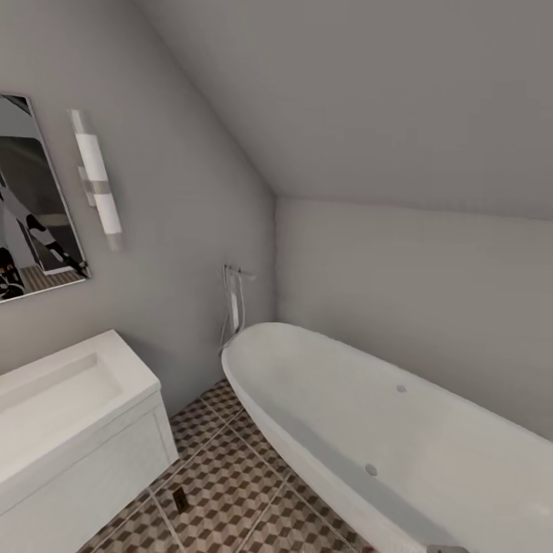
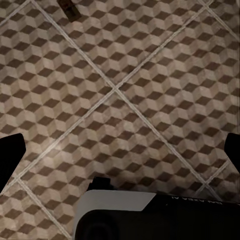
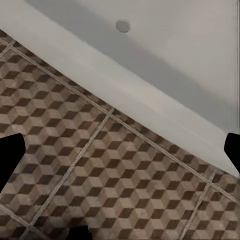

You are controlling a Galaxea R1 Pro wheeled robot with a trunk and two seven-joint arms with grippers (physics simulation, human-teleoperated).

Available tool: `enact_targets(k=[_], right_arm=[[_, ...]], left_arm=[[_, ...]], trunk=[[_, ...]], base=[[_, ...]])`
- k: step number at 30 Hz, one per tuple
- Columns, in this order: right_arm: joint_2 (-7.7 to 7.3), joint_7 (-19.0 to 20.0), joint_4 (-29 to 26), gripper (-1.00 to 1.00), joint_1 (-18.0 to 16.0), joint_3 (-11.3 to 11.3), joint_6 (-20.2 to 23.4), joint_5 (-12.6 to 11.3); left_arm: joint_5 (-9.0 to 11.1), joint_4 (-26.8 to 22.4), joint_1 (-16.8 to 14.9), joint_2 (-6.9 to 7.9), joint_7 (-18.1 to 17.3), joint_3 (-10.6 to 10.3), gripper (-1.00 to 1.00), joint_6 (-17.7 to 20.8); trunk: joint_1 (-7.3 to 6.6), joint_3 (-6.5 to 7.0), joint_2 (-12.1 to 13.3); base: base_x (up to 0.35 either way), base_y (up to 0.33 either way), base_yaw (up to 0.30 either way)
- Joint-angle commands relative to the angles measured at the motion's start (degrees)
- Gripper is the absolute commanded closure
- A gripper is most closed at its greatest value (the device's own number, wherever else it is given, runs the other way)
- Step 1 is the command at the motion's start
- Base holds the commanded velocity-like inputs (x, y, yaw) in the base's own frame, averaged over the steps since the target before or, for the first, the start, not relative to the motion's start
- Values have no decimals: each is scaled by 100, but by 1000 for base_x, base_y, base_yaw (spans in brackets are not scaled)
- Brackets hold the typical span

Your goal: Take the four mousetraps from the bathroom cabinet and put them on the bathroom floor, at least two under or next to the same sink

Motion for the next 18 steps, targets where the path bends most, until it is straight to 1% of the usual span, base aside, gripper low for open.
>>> enact_targets(k=[1, 6, 18], right_arm=[[1, 5, 26, -100, -13, 5, -42, -32], [1, 6, 22, -100, -13, 7, -41, -17], [16, 18, 9, -100, -12, 25, -41, 44]], left_arm=[[27, 23, -10, -15, 16, -48, -100, -37], [28, 22, -10, -49, 22, -47, -100, -36], [28, 22, -10, -57, 25, -46, -100, -34]], trunk=[[4, -13, -14], [4, -13, -14], [4, -13, -14]], base=[[0, 0, -280], [0, 0, -280], [0, 0, -279]])
